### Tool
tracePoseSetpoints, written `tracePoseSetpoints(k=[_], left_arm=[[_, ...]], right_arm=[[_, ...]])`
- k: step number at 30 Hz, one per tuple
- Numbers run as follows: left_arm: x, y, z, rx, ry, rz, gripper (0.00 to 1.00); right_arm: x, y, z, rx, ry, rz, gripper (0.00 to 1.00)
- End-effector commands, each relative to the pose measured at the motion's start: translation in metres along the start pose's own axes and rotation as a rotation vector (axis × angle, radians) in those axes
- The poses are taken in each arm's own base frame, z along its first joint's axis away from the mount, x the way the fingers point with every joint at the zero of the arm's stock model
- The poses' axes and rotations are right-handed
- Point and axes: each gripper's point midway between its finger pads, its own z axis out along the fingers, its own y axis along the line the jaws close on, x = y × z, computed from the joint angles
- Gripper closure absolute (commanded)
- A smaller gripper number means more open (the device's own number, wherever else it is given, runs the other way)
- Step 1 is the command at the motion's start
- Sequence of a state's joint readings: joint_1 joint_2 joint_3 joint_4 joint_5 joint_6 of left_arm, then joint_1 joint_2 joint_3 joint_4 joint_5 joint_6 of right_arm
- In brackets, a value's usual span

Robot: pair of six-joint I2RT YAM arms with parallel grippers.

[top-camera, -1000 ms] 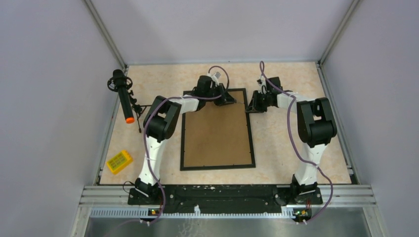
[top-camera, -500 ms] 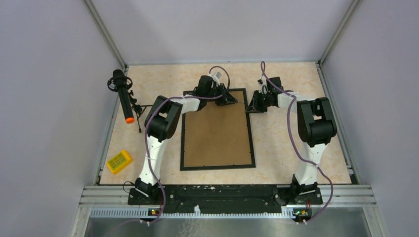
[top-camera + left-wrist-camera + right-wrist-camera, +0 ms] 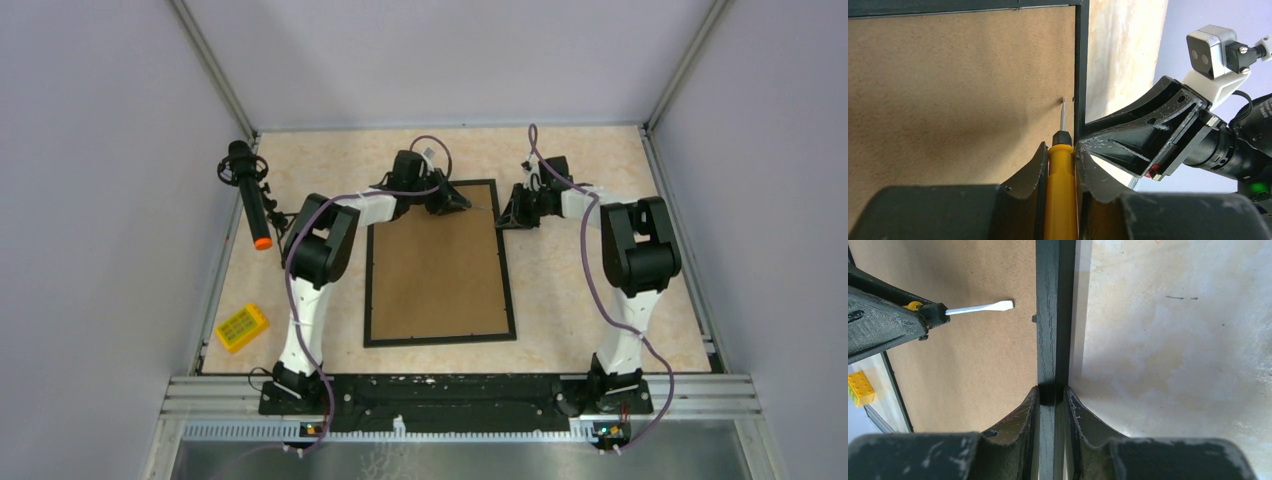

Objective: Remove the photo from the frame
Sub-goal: Release the photo frame item from the photo frame.

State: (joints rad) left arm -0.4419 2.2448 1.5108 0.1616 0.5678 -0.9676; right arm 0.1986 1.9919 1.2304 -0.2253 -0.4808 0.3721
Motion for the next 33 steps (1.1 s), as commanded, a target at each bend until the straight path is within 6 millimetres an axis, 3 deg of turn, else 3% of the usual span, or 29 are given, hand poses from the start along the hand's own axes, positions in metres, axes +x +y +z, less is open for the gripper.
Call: tracePoseSetpoints(k=[1, 6, 22, 29, 33], left_arm=[[-0.002, -0.008, -0.010, -0.012, -0.001, -0.041, 1.00], [0.007, 0.003, 0.003, -0.019, 0.047, -0.095, 1.00], [0.019, 0.007, 0.024, -0.029, 0.098, -0.136, 1.00], [0.031, 0.003, 0.030, -0.022, 0.130, -0.135, 1.00], [0.040, -0.011, 0.031, -0.008, 0.142, -0.099, 1.00]], right_arm=[[0.100, -0.057, 0.016, 0.208, 0.285, 0.113, 1.00], [0.101, -0.057, 0.016, 0.203, 0.286, 0.114, 1.00], [0.104, -0.054, 0.019, 0.188, 0.297, 0.108, 1.00], [0.106, -0.052, 0.020, 0.185, 0.301, 0.105, 1.00], [0.106, -0.049, 0.022, 0.182, 0.303, 0.093, 1.00]])
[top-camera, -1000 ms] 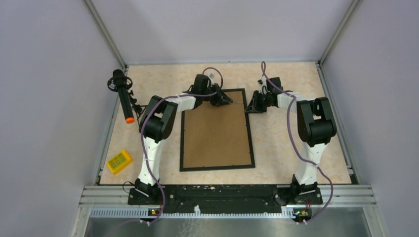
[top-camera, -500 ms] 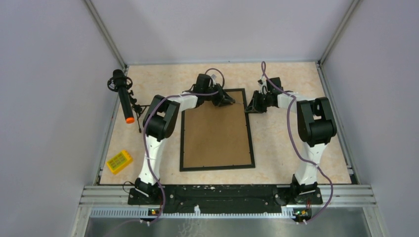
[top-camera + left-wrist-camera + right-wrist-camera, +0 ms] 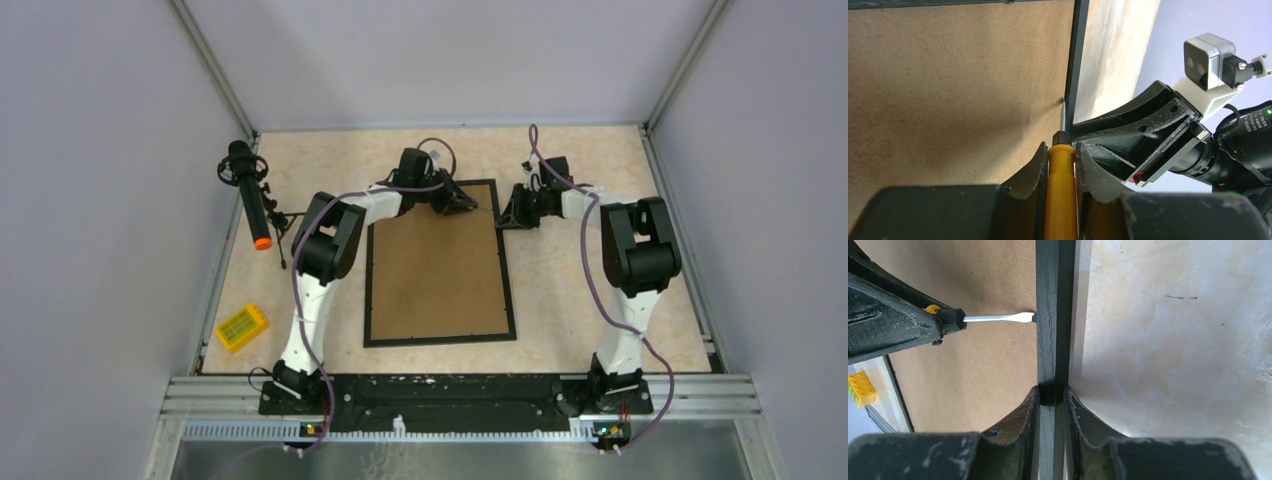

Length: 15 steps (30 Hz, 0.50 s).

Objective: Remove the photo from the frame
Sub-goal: Release the photo frame item from the photo frame.

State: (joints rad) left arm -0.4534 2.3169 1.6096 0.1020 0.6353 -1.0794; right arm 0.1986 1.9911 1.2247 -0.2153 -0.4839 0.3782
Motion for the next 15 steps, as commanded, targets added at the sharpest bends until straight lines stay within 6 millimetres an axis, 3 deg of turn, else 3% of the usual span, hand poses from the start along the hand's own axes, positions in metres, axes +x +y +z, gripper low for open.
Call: tracePoseSetpoints(k=[1, 9, 15], left_arm=[[0.033, -0.006, 0.020, -0.019, 0.062, 0.035, 1.00], [0.052, -0.023, 0.033, -0.030, 0.077, 0.112, 1.00], [0.060, -0.051, 0.041, -0.074, 0.049, 0.276, 1.00]], right_arm=[[0.106, -0.049, 0.022, 0.187, 0.307, 0.087, 1.00], [0.109, -0.044, 0.022, 0.182, 0.316, 0.043, 1.00], [0.111, -0.044, 0.023, 0.195, 0.330, 0.011, 1.00]])
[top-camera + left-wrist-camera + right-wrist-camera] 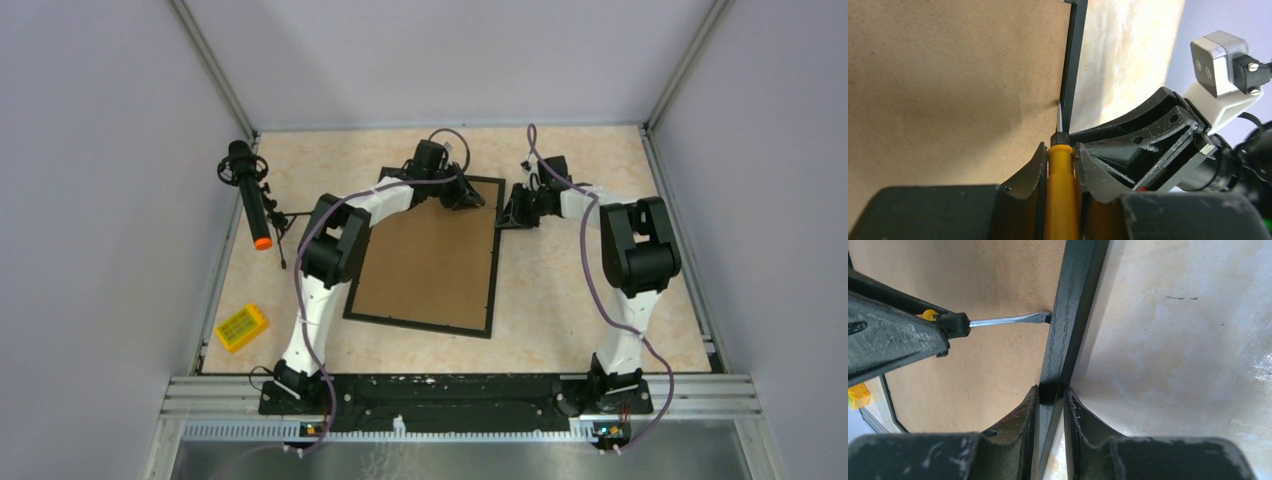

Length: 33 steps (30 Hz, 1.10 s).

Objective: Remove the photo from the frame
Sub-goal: Release the photo frame item from the photo frame.

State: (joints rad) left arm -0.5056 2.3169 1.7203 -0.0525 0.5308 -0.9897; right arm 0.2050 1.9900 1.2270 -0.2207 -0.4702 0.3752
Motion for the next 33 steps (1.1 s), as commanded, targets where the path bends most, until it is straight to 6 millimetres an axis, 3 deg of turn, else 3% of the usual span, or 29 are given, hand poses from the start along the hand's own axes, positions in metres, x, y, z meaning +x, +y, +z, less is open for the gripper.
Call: tracePoseSetpoints(k=[1, 6, 12, 15, 16, 19, 23, 28, 33], left_arm=[[0.051, -0.054, 0.026, 0.009, 0.049, 0.230, 1.00], [0.059, -0.080, 0.026, -0.028, 0.003, 0.389, 1.00], [0.064, -0.086, 0.021, -0.072, -0.031, 0.491, 1.00], [0.048, -0.086, 0.007, -0.100, -0.081, 0.507, 1.00], [0.037, -0.087, 0.000, -0.101, -0.108, 0.501, 1.00], [0.010, -0.096, -0.026, -0.094, -0.181, 0.501, 1.00], [-0.012, -0.105, -0.053, -0.091, -0.256, 0.522, 1.00], [-0.025, -0.099, -0.071, -0.108, -0.297, 0.510, 1.00], [-0.025, -0.084, -0.077, -0.113, -0.290, 0.490, 1.00]], right_arm=[[0.112, -0.044, 0.023, 0.185, 0.336, 0.014, 1.00], [0.114, -0.050, 0.023, 0.213, 0.348, 0.006, 1.00], [0.106, -0.048, 0.019, 0.220, 0.329, -0.012, 1.00], [0.092, -0.047, 0.010, 0.232, 0.309, -0.032, 0.98], [0.083, -0.045, 0.005, 0.228, 0.287, -0.041, 0.87], [0.061, -0.040, -0.010, 0.216, 0.211, -0.043, 0.65], [0.036, -0.033, -0.020, 0.231, 0.153, -0.049, 0.52], [0.017, -0.041, -0.019, 0.317, 0.118, -0.005, 0.55], [0.007, -0.048, -0.011, 0.360, 0.100, 0.039, 0.56]])
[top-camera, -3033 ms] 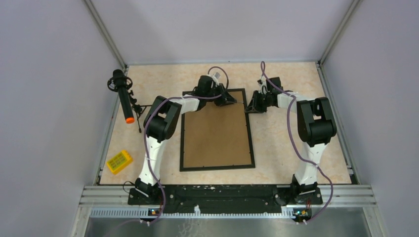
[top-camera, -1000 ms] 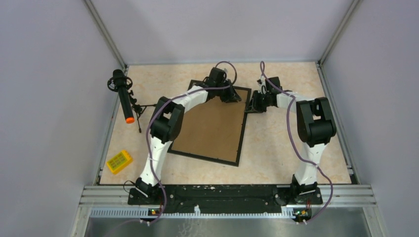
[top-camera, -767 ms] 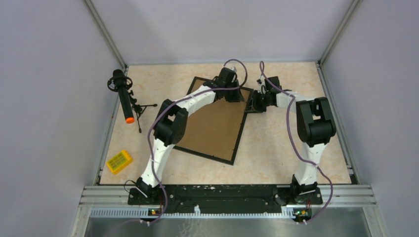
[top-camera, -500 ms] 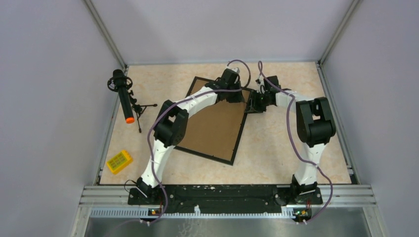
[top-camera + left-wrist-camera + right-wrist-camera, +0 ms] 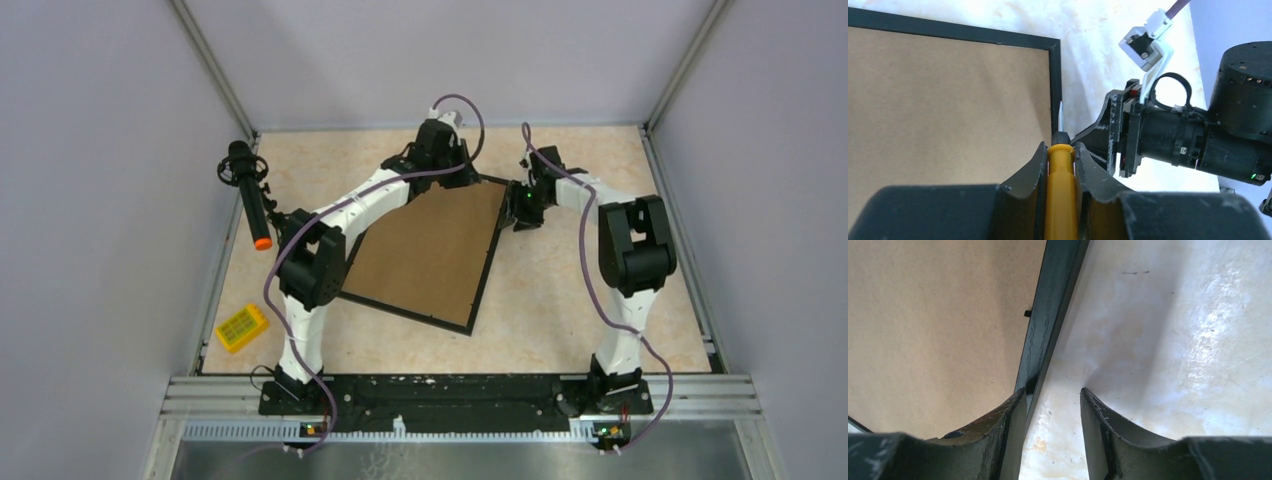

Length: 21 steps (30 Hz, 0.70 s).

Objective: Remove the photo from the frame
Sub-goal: Release the photo frame item from the photo frame, then adjust the photo frame item on the photo frame.

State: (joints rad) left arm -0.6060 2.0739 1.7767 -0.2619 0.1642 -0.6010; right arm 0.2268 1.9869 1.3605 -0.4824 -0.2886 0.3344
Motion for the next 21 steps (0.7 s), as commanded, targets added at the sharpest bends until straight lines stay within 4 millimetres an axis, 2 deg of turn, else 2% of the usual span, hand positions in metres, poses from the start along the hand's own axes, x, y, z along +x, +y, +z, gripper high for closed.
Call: tracePoseSetpoints(k=[1, 12, 21], left_arm=[[-0.013, 0.000, -0.015, 0.030, -0.045, 0.008, 1.00], [-0.006, 0.013, -0.015, 0.039, -0.021, -0.024, 1.00], [-0.007, 0.018, -0.017, 0.033, -0.021, -0.044, 1.00]], right_arm=[[0.009, -0.032, 0.019, 0.154, 0.053, 0.057, 0.56], [-0.020, -0.018, 0.030, 0.138, 0.025, 0.083, 0.54], [-0.020, -0.019, 0.044, 0.216, 0.025, 0.088, 0.63]])
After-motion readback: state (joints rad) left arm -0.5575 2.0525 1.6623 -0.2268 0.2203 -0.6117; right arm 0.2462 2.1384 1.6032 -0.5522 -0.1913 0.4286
